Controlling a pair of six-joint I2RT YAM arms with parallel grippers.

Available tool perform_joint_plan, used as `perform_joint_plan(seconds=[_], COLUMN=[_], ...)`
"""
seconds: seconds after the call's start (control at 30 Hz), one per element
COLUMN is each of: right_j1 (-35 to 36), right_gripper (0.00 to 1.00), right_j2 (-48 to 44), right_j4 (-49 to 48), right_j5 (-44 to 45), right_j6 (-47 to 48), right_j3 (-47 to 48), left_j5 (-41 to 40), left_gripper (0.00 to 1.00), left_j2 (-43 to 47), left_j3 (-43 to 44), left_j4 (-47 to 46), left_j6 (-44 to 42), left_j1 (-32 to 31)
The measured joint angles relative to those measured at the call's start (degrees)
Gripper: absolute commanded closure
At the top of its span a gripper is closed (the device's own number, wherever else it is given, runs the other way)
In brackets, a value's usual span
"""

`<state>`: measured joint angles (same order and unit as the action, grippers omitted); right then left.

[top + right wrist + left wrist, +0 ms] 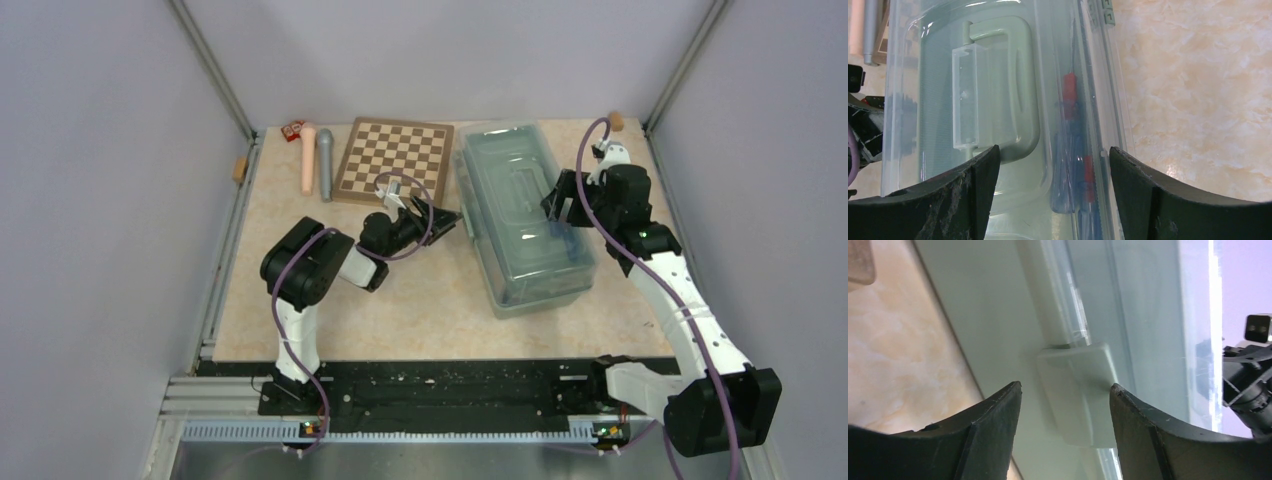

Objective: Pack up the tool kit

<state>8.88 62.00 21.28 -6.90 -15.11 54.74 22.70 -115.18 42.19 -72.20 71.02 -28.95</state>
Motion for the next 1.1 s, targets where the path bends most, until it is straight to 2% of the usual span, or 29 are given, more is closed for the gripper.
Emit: perform_joint_plan(seconds=[0.27,0.4,0.63,1.1], right_j1=[0.0,0.0,0.0,0.0], right_gripper=[0.23,0.23,0.23,0.23], right_j2=[0.0,0.0,0.0,-0.1], right_j4=[0.0,0.0,0.0,0.0], right_j5=[0.0,0.0,0.0,-0.1], right_j6=[0.0,0.0,0.0,0.0], right_j3=[0.0,0.0,0.0,0.0], left_j5=[0.9,1.1,1.0,-0.6], left_gripper=[0.30,0.36,0.38,0.40], left_j2=[0.0,0.0,-0.2,7.6], left_j3=[0.2,0.7,0.8,-0.8], left_j4=[-2.8,-2.8,-2.6,7.4], left_j6=[0.8,0.8,0.8,-2.4], left_j1=[-2.4,-3.0,-3.0,-3.3])
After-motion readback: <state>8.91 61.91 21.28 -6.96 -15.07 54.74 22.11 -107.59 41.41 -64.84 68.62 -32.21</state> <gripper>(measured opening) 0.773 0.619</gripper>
